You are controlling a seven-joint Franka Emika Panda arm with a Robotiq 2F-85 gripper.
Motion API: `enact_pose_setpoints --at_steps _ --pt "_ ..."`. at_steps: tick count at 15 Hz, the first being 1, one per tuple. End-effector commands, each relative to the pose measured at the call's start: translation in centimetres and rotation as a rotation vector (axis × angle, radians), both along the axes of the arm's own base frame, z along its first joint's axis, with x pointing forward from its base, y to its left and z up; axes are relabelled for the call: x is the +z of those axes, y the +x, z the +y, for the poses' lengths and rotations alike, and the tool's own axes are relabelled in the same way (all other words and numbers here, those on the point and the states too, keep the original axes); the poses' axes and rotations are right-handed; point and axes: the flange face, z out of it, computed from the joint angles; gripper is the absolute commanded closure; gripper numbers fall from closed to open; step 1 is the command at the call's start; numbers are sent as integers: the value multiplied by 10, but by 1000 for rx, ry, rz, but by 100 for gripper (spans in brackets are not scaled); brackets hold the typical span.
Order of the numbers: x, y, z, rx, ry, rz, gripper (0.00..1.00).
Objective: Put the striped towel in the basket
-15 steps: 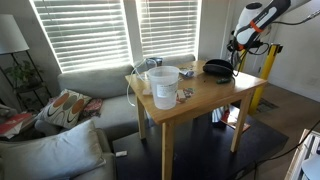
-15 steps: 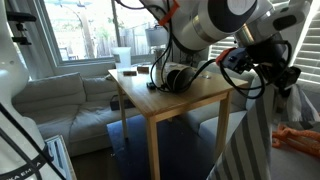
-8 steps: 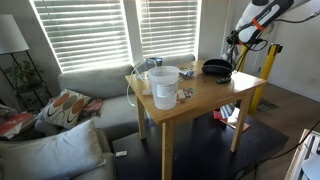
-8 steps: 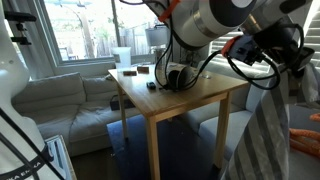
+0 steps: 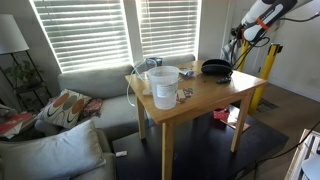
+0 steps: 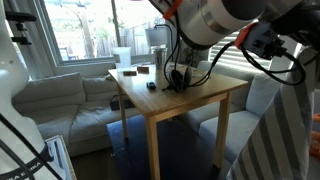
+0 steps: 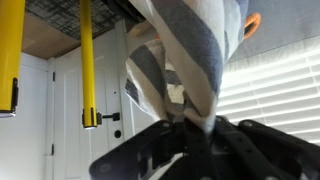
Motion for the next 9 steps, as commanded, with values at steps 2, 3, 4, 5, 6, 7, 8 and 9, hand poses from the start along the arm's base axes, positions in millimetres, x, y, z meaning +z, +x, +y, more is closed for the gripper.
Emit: enact_pose_setpoints --at_steps 2,3,4,5,6,7,8,9 --pt "3 2 -14 -38 -21 -16 99" --pt "-2 4 -12 -39 -11 -5 99" --pt "-8 7 -10 -37 -4 5 99" --pt "-15 10 -7 -35 6 14 99" --pt "-22 16 -5 -35 9 19 99" --pt "-30 22 -3 -37 11 28 99" --pt "-38 28 0 -41 20 34 99" --pt "-48 35 2 -44 30 39 99"
